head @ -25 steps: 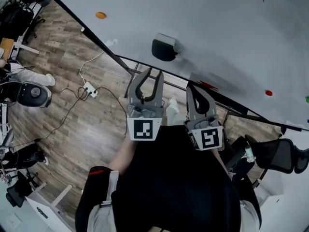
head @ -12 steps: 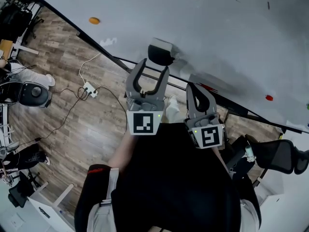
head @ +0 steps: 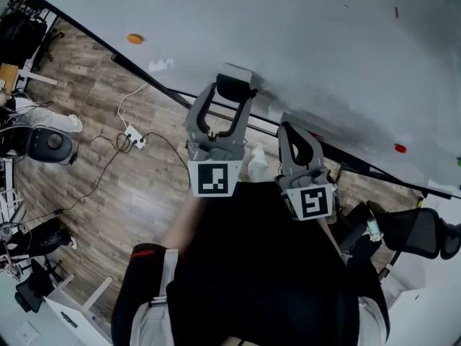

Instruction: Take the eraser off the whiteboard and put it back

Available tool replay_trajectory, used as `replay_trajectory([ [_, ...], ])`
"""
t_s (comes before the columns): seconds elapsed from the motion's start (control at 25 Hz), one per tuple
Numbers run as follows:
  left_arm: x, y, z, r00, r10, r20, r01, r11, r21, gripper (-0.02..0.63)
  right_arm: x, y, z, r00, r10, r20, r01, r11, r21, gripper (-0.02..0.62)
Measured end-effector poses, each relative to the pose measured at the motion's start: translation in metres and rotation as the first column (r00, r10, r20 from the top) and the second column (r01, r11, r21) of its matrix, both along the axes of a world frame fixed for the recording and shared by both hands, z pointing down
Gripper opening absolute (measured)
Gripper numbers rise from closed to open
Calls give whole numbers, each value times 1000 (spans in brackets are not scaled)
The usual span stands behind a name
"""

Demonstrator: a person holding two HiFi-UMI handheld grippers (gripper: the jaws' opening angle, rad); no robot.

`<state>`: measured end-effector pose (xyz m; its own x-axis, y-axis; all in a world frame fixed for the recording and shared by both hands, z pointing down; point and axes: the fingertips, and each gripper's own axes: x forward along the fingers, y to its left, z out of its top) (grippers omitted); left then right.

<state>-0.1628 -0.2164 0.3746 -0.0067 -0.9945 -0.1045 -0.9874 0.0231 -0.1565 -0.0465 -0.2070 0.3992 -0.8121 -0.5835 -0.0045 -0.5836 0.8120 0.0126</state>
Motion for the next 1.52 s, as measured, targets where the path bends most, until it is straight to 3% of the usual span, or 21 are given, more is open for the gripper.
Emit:
replay_trajectory([
  [0.12,0,-3,-5,999,7,34,-7,1000,16,249,-1,0,0,1000,-6,-15,6,1000,-3,2],
  [0.48,-1,-8,2,999,-14,-48,14,1000,-6,249,6,-3,2,1000,6,-24,-6,1000,9,2],
  [0.64,-1,-11,1,1000,-16,-21,16,1000,-5,249,7,-5,-1,1000,9,-22,-9,1000,14,2],
  [1.52,-2,-13,2,997,-26,-74,25,1000,-7,227,12,-3,6,999,5,-38,-5,1000,-3,2],
])
